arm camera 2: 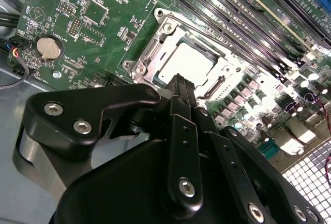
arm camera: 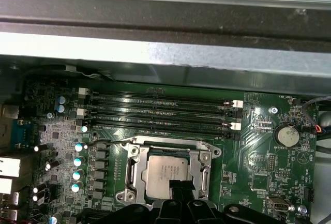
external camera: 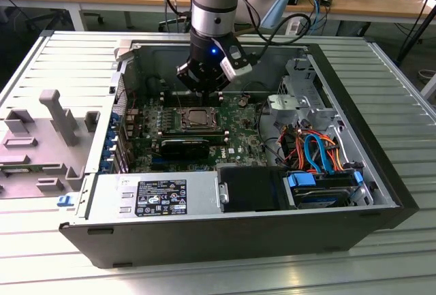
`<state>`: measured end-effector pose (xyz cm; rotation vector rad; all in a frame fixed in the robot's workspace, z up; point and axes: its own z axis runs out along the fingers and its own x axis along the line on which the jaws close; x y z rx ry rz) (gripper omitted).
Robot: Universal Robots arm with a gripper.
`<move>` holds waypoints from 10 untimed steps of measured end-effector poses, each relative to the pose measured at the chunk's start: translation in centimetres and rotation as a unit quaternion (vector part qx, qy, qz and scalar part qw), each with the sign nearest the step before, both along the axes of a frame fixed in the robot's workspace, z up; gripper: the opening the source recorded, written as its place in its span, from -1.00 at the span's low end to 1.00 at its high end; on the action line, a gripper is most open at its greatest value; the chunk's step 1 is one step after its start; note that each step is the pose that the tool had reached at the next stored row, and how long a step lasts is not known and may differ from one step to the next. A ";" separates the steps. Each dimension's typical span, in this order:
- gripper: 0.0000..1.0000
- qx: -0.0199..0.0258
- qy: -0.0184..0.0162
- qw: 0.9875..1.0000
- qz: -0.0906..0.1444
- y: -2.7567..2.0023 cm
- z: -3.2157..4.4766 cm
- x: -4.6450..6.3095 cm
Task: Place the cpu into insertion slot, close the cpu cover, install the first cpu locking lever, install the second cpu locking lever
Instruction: 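Install the first cpu locking lever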
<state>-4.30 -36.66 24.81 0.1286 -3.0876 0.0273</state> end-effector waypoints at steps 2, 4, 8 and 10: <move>-0.79 0.000 0.000 1.000 0.000 0.00 0.00 0.0; -0.79 0.000 0.000 1.000 0.000 0.00 0.01 -0.1; -0.79 0.000 -0.001 1.000 0.000 0.00 0.01 -0.3; -0.79 0.000 -0.001 1.000 0.000 0.00 0.01 -0.3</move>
